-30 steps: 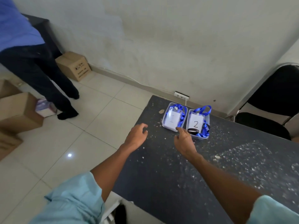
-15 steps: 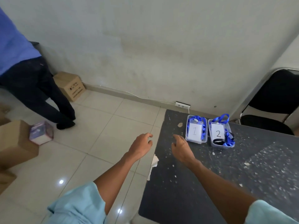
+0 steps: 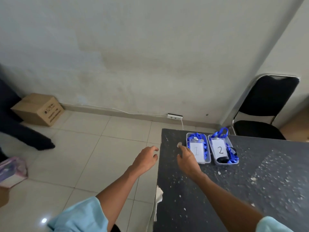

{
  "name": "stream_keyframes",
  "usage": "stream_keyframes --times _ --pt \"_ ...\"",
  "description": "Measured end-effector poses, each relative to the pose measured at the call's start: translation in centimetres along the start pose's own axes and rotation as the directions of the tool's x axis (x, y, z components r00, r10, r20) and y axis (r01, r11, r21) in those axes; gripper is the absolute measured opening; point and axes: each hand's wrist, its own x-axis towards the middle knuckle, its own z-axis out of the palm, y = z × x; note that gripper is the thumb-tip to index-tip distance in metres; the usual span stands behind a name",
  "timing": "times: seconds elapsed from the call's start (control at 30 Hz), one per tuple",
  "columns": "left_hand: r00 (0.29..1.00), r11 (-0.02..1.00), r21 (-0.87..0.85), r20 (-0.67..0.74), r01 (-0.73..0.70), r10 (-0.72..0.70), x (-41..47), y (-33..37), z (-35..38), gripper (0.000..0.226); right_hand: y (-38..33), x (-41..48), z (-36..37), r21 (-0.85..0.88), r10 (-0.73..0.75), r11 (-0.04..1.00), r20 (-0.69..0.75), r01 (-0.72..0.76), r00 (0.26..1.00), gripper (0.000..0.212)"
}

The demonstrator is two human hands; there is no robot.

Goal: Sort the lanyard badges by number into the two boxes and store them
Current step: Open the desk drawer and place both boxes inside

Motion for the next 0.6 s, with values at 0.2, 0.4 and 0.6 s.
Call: stream_keyframes --times 0.2,0.4,0.6 --pt "0.989 0.995 0.009 0.118 -0.095 0.093 8.1 -3.1 -2.1 0.037 -1.5 5.8 2.1 0.044 0.151 0.988 -0.066 -0.148 0.986 0.046" --pt "0.947 0.975 -0.003 0.237 -0.223 0.218 15.5 -8.1 -5.1 0.035 -4.6 11.1 5.5 0.051 0.316 0.949 -0.145 -0.312 0.938 0.047" --pt "0.925 0.965 0.0 0.284 -0.264 0.253 20.2 -11.1 -9.3 0.035 -8.1 13.9 7.4 0.105 0.386 0.922 -0.172 -0.373 0.906 0.048"
